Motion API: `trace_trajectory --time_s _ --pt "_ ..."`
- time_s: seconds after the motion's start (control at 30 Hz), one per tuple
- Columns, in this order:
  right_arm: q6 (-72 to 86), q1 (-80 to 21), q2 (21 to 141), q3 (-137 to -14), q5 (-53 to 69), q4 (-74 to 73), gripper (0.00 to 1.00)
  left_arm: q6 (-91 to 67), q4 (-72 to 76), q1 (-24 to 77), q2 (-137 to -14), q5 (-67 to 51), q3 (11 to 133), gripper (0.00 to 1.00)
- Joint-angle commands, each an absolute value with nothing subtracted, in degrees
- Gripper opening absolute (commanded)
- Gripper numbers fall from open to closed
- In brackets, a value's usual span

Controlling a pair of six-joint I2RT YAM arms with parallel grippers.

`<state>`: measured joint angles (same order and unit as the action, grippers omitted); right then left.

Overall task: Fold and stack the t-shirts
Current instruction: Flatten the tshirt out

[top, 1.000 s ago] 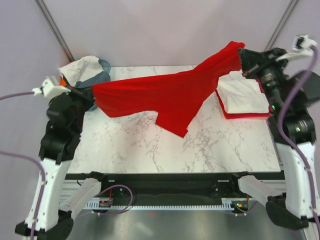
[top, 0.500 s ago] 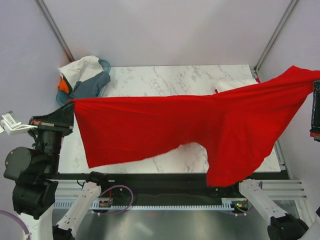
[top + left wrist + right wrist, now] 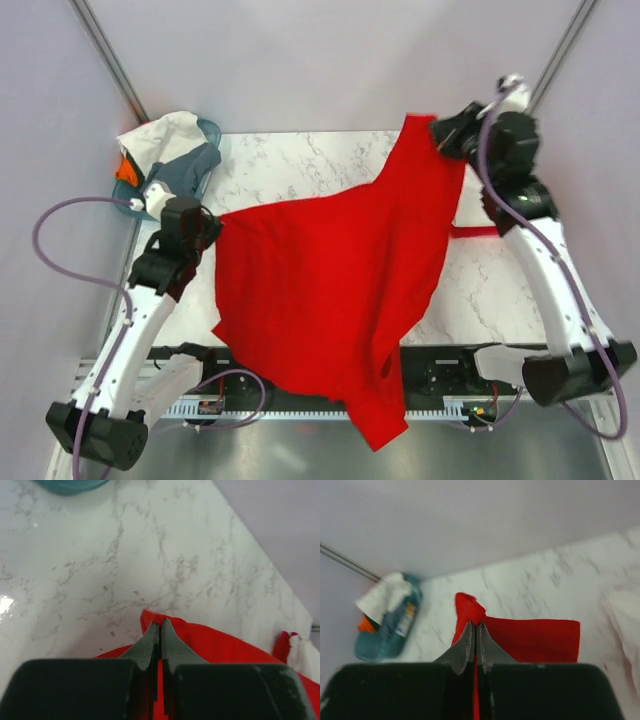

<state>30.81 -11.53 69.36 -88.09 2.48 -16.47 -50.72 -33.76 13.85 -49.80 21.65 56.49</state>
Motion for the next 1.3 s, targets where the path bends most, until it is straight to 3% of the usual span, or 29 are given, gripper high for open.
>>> trace_trajectory --time_s 0.0,0.23,0.43,0.67,0.87,0.9,0.93,0.97,1.0,1.07,1.1,1.27 --pt "32.96 -11.34 69.34 -75.79 0.79 -8.11 0.00 -56.59 -25.69 13.54 -50.70 26.89 50.29 0.02" --pt "31.12 -11.25 82.25 -71.54 1.23 -1.50 0.00 -60.72 -17.24 13.54 -64.38 27.33 45.97 0.02" --pt "30.32 -11.08 97.36 -78.65 1.23 1.05 0.00 -62.14 -12.31 13.45 -77.33 30.23 50.53 0.02" --pt "30.50 -10.46 120.36 -105.66 2.02 -2.54 0.00 -63.19 -11.95 11.52 -95.77 31.12 66.41 0.02" --pt "30.50 -9.32 134.10 -130.82 3.07 -8.35 0.00 -63.90 -12.04 8.35 -102.56 29.27 76.00 0.02" --pt "30.59 -9.14 134.90 -132.43 4.38 -8.52 0.08 -62.77 -12.04 8.18 -103.09 29.18 76.81 0.02" --pt "30.85 -8.88 135.26 -133.58 4.92 -8.70 0.29 -62.06 -12.04 7.83 -103.62 28.48 77.43 0.09" --pt "30.76 -8.79 134.92 -133.51 5.27 -8.70 0.55 -60.05 -12.30 7.65 -103.54 27.52 78.21 0.38" --pt "30.85 -8.88 134.30 -132.64 5.88 -8.96 0.83 -59.51 -12.65 7.39 -103.27 26.90 78.22 0.55" --pt "30.15 -8.88 130.28 -126.35 6.68 -8.79 0.83 -59.24 -13.80 7.38 -100.38 26.81 76.57 0.86" --pt "29.89 -8.79 128.25 -123.34 6.94 -8.18 0.80 -57.93 -13.89 7.38 -99.07 26.72 75.68 0.91" --pt "29.35 -8.96 110.88 -98.95 6.77 -5.45 0.79 -49.14 -15.20 8.00 -87.31 22.69 68.50 0.99"
